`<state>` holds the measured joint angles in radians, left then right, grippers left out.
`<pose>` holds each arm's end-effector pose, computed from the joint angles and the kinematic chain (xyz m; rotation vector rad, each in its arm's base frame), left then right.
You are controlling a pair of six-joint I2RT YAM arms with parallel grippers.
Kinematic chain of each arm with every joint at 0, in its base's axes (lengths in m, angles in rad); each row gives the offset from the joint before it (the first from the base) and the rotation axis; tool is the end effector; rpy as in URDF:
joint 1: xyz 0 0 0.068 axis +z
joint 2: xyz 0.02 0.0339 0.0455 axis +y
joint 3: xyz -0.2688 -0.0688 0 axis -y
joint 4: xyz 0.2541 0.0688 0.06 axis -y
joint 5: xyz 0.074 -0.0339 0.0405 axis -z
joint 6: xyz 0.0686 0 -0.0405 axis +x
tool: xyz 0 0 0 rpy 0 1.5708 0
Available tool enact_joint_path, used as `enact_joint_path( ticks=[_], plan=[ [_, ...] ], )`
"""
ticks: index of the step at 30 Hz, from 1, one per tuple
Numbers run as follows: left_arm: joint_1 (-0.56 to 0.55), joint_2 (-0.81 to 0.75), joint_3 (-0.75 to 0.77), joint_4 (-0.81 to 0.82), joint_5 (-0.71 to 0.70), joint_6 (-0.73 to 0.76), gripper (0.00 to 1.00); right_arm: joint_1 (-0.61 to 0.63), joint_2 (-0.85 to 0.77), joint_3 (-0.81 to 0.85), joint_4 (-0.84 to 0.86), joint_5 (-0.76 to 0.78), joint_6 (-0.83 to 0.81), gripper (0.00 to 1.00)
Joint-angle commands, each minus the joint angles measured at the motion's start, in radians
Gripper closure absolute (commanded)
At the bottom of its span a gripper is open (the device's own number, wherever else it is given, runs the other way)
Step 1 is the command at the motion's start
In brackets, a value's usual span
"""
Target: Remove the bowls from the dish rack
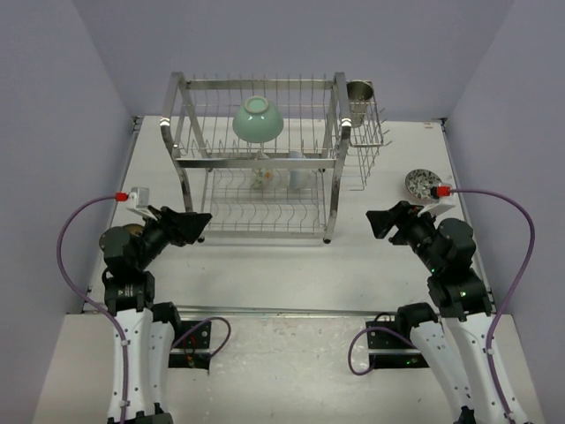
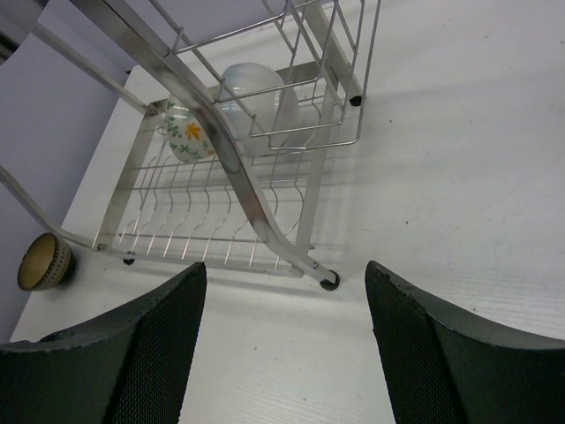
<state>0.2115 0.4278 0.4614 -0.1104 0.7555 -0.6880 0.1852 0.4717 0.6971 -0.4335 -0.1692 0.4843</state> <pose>0.1574 -0.0143 0.2840 -0.1676 1.7118 -0.9753 0.1486 0.0396 0.3217 0.1471 1.8141 0.6291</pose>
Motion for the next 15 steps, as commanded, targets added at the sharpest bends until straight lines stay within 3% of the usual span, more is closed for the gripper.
enact_joint_path(
  ticks=[1, 8, 11, 15],
  plan=[
    [-0.037, 0.008, -0.026, 0.094, 0.096, -0.002, 0.34, 0.003, 0.012, 0.018, 0.030, 0.020, -0.015, 0.27],
    [-0.135, 0.094, -0.084, 0.094, 0.050, 0.031, 0.35, 0.003, 0.013, 0.012, 0.032, 0.028, -0.015, 0.27],
    [-0.199, 0.118, -0.115, 0.179, 0.057, 0.013, 0.35, 0.003, 0.013, 0.015, 0.030, 0.030, -0.018, 0.27],
    [-0.372, 0.144, -0.139, 0.283, -0.002, -0.030, 0.35, 0.003, 0.012, 0.015, 0.029, 0.037, -0.018, 0.27]
  ],
)
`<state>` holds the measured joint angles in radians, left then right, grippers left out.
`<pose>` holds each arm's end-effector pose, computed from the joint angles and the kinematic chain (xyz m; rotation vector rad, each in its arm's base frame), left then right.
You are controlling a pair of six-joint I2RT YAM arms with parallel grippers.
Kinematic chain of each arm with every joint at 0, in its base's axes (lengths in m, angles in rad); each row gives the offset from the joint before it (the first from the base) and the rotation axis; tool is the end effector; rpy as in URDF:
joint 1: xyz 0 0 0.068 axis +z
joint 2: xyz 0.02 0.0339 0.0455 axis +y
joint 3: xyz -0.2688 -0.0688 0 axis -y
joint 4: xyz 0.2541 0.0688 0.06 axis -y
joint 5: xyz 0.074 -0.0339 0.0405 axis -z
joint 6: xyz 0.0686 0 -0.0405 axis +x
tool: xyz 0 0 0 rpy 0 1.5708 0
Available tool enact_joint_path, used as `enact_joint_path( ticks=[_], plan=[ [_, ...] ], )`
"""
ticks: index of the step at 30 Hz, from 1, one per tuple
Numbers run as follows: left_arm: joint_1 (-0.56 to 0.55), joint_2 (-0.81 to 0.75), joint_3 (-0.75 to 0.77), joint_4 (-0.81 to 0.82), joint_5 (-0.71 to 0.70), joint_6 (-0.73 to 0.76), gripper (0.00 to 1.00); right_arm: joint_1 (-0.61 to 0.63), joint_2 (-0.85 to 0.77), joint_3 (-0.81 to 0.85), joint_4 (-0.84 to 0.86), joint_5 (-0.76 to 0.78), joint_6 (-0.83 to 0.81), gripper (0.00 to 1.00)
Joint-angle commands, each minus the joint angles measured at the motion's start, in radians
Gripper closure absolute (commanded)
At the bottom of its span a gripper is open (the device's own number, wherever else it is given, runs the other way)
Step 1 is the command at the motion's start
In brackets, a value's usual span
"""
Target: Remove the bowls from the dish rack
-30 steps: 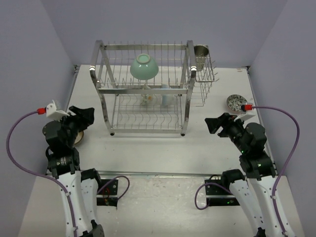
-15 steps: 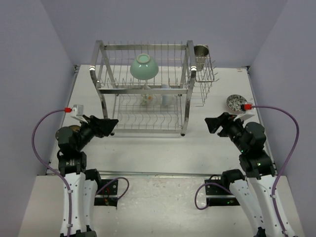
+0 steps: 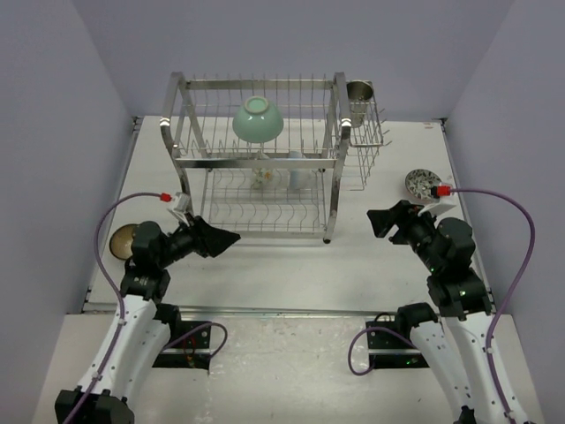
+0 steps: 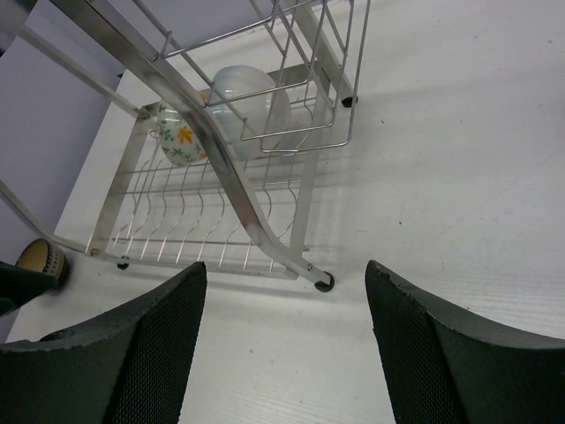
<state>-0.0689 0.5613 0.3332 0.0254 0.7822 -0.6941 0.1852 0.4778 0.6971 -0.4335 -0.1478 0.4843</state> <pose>0.1699 -0.0602 0.2329 0.0221 1.8840 -1.2256 0.1504 0.0384 0.3208 0.1639 1.8169 0.6095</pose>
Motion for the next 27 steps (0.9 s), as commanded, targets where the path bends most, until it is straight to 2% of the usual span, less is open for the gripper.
enact_joint_path(
  ticks=[1, 6, 9, 13, 16, 17, 21, 26, 27],
  plan=[
    [-0.127, 0.043, -0.008, 0.153, -0.052, -0.024, 0.35, 0.003, 0.005, 0.015, 0.029, 0.017, -0.016, 0.27],
    [-0.366, 0.155, 0.015, 0.237, -0.227, -0.025, 0.35, 0.003, -0.001, 0.018, 0.021, 0.024, -0.018, 0.27],
    [-0.458, 0.264, 0.056, 0.266, -0.300, -0.015, 0.35, 0.003, -0.002, 0.021, 0.015, 0.025, -0.018, 0.27],
    [-0.491, 0.325, 0.130, 0.262, -0.348, -0.001, 0.37, 0.003, -0.002, 0.022, 0.013, 0.025, -0.018, 0.26],
    [-0.493, 0.240, 0.174, 0.087, -0.519, 0.051, 0.37, 0.003, -0.001, 0.022, 0.012, 0.022, -0.018, 0.26],
    [-0.493, 0.217, 0.205, -0.012, -0.623, 0.060, 0.37, 0.003, -0.002, 0.021, 0.015, 0.022, -0.018, 0.27],
    [-0.494, 0.198, 0.199, -0.076, -0.692, 0.067, 0.37, 0.003, 0.005, 0.009, 0.033, 0.019, -0.015, 0.26],
    [-0.497, 0.150, 0.018, 0.299, -0.659, 0.097, 0.39, 0.003, 0.018, 0.021, 0.035, 0.019, -0.016, 0.26],
    [-0.499, 0.164, 0.000, 0.333, -0.670, 0.110, 0.39, 0.003, 0.016, 0.019, 0.035, 0.017, -0.016, 0.26]
  ],
)
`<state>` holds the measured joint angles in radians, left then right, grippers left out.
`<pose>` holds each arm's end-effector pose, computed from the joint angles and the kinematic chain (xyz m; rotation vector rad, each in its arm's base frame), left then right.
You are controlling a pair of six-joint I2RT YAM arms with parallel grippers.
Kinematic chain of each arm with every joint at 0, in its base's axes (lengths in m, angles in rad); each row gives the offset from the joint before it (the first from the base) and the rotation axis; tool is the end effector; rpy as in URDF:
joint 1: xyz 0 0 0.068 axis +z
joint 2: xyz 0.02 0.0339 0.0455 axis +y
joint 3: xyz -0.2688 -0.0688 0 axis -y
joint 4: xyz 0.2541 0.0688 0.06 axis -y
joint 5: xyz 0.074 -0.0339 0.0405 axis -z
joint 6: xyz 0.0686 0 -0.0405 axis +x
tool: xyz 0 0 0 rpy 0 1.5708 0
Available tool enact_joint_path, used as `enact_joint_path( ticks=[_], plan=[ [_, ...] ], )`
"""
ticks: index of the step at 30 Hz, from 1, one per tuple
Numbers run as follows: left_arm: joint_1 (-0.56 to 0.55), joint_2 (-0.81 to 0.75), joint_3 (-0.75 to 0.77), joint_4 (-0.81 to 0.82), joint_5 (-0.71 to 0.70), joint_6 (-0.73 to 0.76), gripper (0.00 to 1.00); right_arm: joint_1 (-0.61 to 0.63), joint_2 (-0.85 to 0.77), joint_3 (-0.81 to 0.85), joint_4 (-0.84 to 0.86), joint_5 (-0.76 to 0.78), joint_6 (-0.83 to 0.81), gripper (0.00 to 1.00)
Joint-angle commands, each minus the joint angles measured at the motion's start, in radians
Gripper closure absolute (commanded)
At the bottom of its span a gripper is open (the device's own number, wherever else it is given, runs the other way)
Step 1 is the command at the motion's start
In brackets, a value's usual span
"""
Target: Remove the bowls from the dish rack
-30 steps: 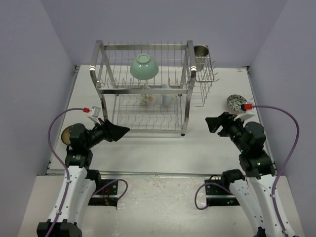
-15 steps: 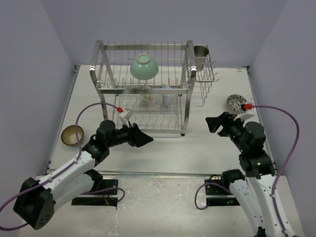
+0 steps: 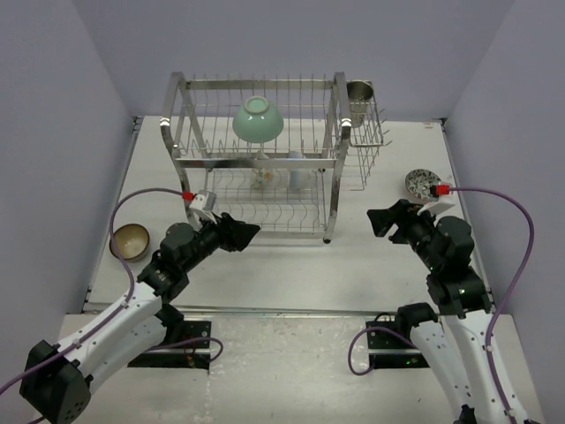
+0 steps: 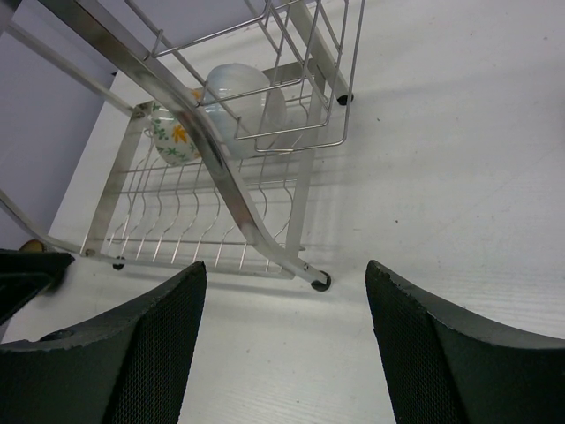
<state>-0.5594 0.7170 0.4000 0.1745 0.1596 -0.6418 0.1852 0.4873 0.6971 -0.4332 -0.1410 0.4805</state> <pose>0.1788 -0.1248 0.2478 0.0510 1.8217 -1.0105 0.1525 0.0384 0.3195 0.1672 1.8250 0.5994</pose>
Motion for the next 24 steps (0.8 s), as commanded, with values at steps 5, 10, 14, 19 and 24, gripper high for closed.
enact_joint_path(
  ticks=[5, 10, 14, 19, 24],
  plan=[
    [-0.008, 0.074, -0.182, 0.458, -0.057, 0.091, 0.41, 0.003, 0.014, 0.030, 0.025, 0.009, -0.014, 0.27],
    [-0.008, 0.251, -0.135, 0.571, -0.063, 0.169, 0.36, 0.005, 0.022, 0.036, 0.021, 0.011, -0.016, 0.26],
    [-0.011, 0.380, -0.041, 0.603, -0.094, 0.226, 0.36, 0.005, 0.023, 0.036, 0.016, 0.015, -0.017, 0.26],
    [-0.013, 0.554, 0.048, 0.625, -0.149, 0.274, 0.34, 0.003, 0.031, 0.033, 0.016, 0.020, -0.017, 0.26],
    [-0.013, 0.700, 0.114, 0.664, -0.236, 0.298, 0.34, 0.003, 0.034, 0.031, 0.016, 0.024, -0.019, 0.26]
  ],
)
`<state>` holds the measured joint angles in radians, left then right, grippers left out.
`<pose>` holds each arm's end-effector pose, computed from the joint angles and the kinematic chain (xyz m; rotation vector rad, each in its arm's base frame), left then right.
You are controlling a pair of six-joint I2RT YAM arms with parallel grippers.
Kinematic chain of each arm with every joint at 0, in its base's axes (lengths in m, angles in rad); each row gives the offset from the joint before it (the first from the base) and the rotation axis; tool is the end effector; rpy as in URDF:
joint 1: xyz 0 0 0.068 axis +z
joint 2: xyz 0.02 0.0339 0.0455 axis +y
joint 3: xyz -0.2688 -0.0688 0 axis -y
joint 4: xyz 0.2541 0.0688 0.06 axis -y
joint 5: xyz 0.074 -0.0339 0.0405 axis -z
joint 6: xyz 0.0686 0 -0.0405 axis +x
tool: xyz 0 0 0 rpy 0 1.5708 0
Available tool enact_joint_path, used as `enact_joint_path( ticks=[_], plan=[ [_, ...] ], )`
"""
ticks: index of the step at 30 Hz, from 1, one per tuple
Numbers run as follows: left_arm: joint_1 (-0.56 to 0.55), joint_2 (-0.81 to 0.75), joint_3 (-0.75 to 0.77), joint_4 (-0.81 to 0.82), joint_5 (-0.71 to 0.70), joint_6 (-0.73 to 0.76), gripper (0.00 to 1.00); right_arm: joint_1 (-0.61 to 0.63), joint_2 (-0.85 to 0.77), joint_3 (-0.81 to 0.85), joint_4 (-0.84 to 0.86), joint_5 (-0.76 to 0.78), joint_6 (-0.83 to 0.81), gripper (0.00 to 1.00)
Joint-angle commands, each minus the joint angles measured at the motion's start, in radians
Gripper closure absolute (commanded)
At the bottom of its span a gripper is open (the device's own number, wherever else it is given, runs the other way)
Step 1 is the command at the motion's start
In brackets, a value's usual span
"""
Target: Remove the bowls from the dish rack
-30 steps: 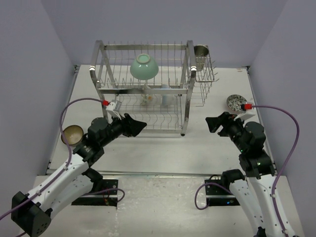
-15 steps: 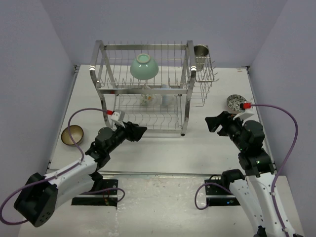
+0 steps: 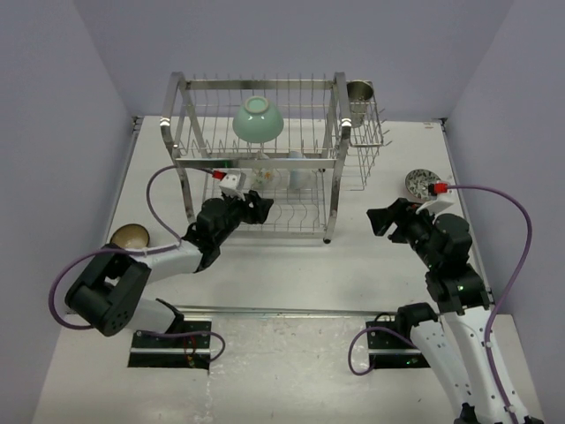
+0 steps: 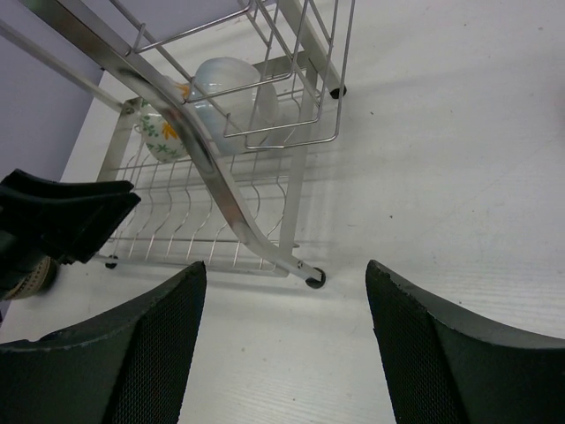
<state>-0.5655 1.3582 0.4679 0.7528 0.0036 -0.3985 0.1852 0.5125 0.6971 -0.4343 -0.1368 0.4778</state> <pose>0.2625 -0.1669 0.1970 0.1497 1.7551 -0.7141 0.1576 0.0390 0.3158 0.1728 1.8506 0.5896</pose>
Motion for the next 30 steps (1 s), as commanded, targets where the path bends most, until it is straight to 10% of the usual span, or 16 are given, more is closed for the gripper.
enact_joint_path(
  ticks=[1, 30],
  plan=[
    [-0.007, 0.077, 0.064, 0.089, -0.103, 0.056, 0.34, 0.003, 0.009, 0.031, 0.019, 0.019, -0.016, 0.27],
    [0.009, 0.328, 0.350, 0.011, -0.180, 0.128, 0.29, 0.003, 0.003, 0.031, 0.006, 0.016, -0.018, 0.27]
  ],
)
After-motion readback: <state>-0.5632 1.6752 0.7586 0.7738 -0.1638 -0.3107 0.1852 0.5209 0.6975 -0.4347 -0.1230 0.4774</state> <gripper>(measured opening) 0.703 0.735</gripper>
